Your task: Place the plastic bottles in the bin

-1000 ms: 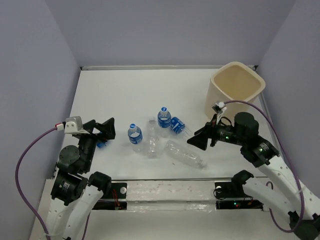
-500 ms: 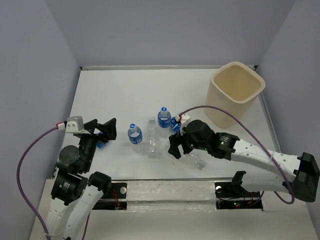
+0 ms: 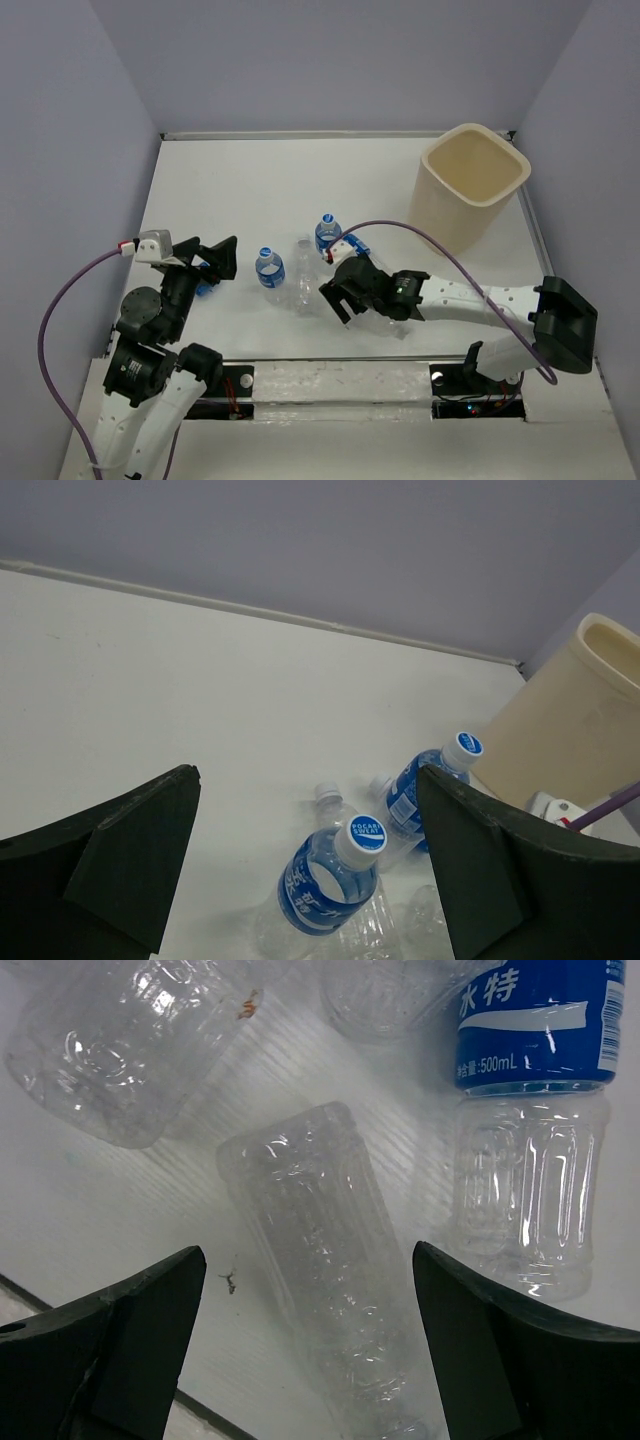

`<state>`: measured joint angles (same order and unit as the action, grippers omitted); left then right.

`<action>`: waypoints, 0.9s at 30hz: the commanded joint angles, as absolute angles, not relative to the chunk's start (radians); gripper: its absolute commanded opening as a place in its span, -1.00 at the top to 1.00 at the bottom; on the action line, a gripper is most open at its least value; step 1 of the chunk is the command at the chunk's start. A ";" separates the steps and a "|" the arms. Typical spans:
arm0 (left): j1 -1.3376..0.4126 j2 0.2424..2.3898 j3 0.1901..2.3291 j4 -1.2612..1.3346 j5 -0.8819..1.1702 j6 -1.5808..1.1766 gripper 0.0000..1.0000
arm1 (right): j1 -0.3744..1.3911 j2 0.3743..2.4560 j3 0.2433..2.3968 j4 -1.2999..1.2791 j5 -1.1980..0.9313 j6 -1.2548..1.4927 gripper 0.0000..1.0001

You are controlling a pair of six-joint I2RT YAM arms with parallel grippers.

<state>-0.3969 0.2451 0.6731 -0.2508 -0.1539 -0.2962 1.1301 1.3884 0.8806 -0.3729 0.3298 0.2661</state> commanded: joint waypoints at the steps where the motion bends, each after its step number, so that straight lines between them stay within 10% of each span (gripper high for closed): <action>1: -0.393 0.265 0.666 -0.199 -0.126 -0.284 -0.98 | 1.140 1.410 0.917 -0.327 0.462 0.207 -0.80; 10: -0.393 0.284 0.664 -0.201 -0.120 -0.281 -0.98 | 1.140 1.529 0.911 -0.281 0.407 0.186 -0.75; 22: -0.393 0.296 0.663 -0.199 -0.114 -0.279 -0.98 | 1.140 1.378 0.946 -0.385 0.407 0.238 0.14; 27: -0.391 0.308 0.664 -0.196 -0.106 -0.279 -0.98 | 1.149 1.091 1.038 -0.408 0.417 0.216 0.21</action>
